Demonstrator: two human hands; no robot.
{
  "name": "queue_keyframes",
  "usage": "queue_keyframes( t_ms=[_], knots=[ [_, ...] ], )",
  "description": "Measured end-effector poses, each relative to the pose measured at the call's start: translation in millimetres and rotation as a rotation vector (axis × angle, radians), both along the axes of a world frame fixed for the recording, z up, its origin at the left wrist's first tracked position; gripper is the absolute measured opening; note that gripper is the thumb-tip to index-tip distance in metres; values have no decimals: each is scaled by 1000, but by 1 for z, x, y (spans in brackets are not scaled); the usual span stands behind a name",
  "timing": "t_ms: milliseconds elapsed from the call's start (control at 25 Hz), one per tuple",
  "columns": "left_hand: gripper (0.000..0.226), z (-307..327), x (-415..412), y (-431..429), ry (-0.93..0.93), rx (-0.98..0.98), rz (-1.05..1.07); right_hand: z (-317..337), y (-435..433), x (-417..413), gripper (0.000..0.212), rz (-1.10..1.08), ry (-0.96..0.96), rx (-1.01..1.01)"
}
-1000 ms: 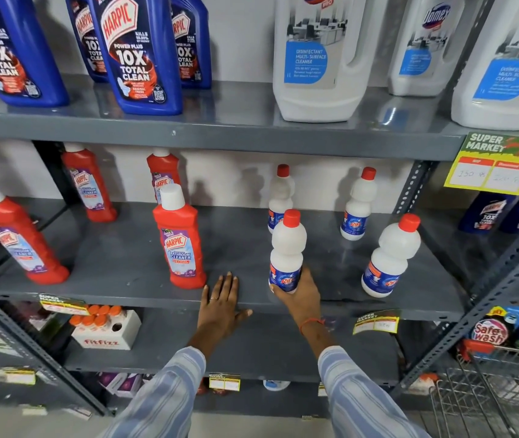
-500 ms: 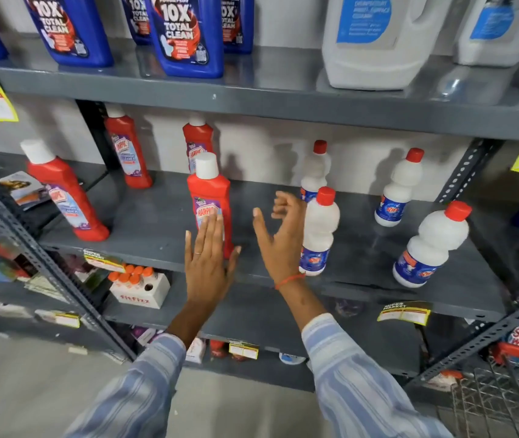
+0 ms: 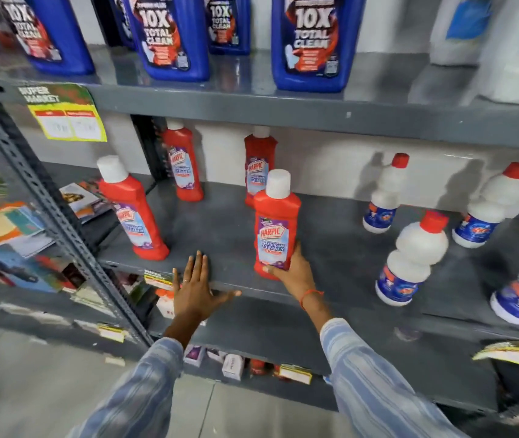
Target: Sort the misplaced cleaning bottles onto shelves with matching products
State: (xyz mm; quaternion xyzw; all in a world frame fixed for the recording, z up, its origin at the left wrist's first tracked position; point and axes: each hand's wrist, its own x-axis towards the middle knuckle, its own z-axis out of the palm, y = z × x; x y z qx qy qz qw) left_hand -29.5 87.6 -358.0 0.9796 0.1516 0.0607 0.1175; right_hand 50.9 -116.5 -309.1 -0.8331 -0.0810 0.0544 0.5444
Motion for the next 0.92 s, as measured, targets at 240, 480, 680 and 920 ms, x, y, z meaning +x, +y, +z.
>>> queue_keyframes(
  t_ms=[240,480,680,920],
  knots=[
    [128,-11,3,12,-16,-6,-40,-8,65,-5,70,74,32,22],
    [124,-16,5,14,-2,-13,-51,-7,93,-5,73,109,55,-25],
    [130,-10,8,16,70,65,-24,-5,94,-5,75,108,76,-27],
    [79,34,-3,7,84,9,-59,2,72,-24,95,142,21,-52]
  ],
)
